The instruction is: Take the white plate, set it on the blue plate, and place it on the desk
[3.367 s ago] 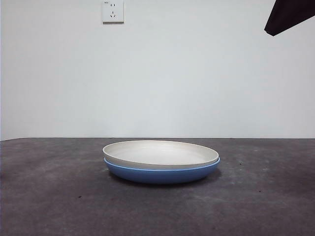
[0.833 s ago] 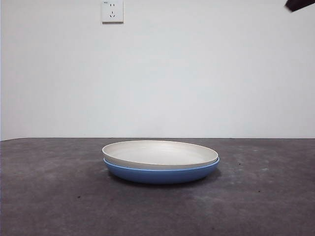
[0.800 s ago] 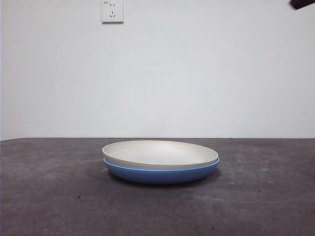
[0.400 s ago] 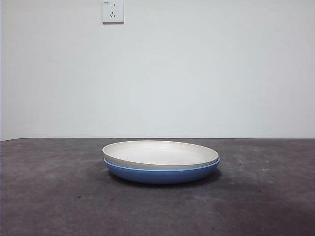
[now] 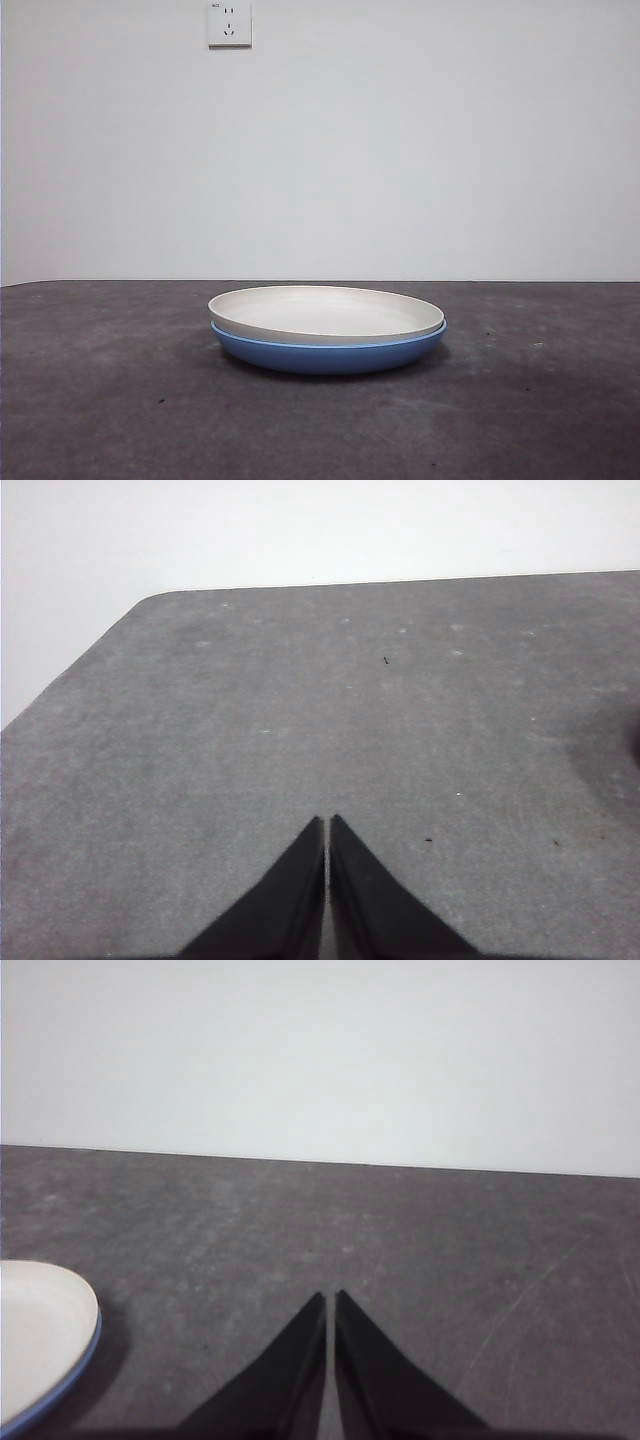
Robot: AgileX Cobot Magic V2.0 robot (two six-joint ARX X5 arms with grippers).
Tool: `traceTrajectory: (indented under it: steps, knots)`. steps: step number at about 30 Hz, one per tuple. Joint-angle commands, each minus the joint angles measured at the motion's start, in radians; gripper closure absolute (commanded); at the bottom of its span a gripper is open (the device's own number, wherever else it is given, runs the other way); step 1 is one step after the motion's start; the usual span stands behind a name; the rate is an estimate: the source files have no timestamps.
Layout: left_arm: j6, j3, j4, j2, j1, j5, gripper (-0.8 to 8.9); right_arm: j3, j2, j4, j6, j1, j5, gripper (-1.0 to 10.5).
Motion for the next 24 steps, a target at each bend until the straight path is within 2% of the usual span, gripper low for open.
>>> traceTrajectory:
  steps: [1,8,15,24]
  knots:
    - [-0.002,-0.021,-0.007,-0.002,0.002,-0.001,8.04,-0.029,-0.021,0.01,0.02,-0.001,0.006,9.4]
    - [-0.002,-0.021,-0.007,-0.002,0.002,-0.001,8.04,-0.067,-0.026,-0.014,0.056,-0.001,0.007,9.4]
    - [-0.002,-0.021,-0.007,-0.002,0.002,-0.001,8.04,-0.067,-0.026,-0.136,0.056,-0.001,0.007,9.4]
    - [-0.003,-0.021,-0.007,-0.002,0.002,-0.001,8.04,-0.066,-0.026,-0.117,0.066,0.0,0.015,9.4]
